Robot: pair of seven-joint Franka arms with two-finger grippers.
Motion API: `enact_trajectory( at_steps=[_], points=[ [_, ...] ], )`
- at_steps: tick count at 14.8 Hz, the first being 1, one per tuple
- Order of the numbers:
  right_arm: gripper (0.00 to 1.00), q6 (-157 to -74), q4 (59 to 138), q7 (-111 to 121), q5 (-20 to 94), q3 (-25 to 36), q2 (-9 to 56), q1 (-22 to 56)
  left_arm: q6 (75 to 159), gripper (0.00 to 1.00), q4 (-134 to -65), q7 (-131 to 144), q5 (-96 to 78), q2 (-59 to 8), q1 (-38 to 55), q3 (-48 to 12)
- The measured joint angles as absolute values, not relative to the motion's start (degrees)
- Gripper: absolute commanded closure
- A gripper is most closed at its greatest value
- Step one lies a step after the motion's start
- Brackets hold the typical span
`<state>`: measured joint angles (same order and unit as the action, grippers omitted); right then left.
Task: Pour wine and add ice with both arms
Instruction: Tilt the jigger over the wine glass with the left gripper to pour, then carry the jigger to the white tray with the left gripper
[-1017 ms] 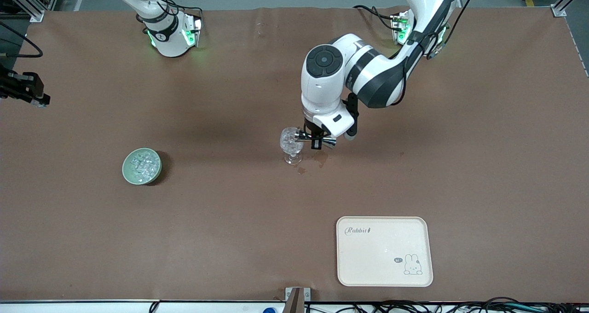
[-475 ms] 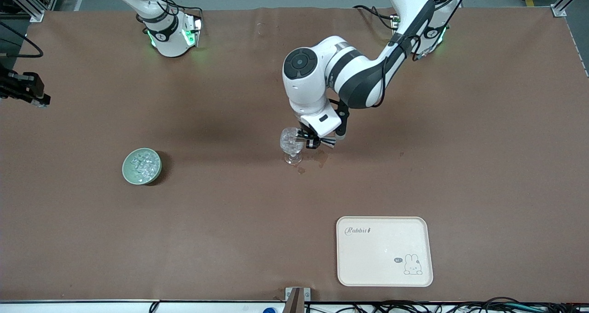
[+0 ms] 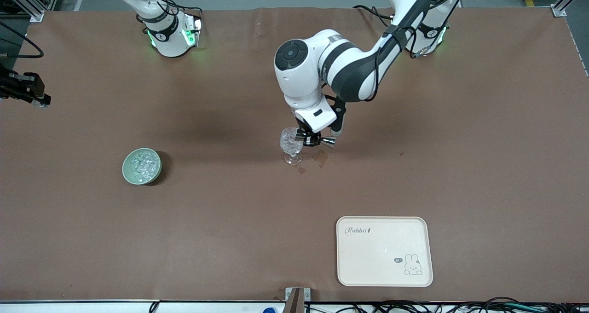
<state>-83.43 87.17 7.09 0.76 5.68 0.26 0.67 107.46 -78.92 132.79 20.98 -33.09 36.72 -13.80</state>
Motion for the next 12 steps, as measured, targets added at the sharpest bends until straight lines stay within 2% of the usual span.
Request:
enact_trajectory(
  at_steps=[12],
  points=[
    [0.98, -83.5, 87.5, 7.1, 0.8, 5.7, 0.3, 0.7, 106.4, 1.00, -77.5, 131.5, 22.4, -33.1, 37.3, -13.5]
  ],
)
